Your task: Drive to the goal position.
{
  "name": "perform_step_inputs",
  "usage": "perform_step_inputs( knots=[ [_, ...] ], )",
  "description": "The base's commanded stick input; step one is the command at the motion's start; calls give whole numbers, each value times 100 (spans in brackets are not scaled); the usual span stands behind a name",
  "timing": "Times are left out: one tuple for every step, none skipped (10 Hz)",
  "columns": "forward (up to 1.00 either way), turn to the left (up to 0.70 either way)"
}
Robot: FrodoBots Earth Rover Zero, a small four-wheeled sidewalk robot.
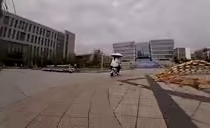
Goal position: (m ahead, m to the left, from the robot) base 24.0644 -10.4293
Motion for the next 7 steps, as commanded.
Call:
perform_step_inputs(
  knots=[
    [70,-10],
    [70,0],
    [70,-27],
    [70,-6],
    [70,0],
    [70,-2],
    [70,-23]
  ],
)
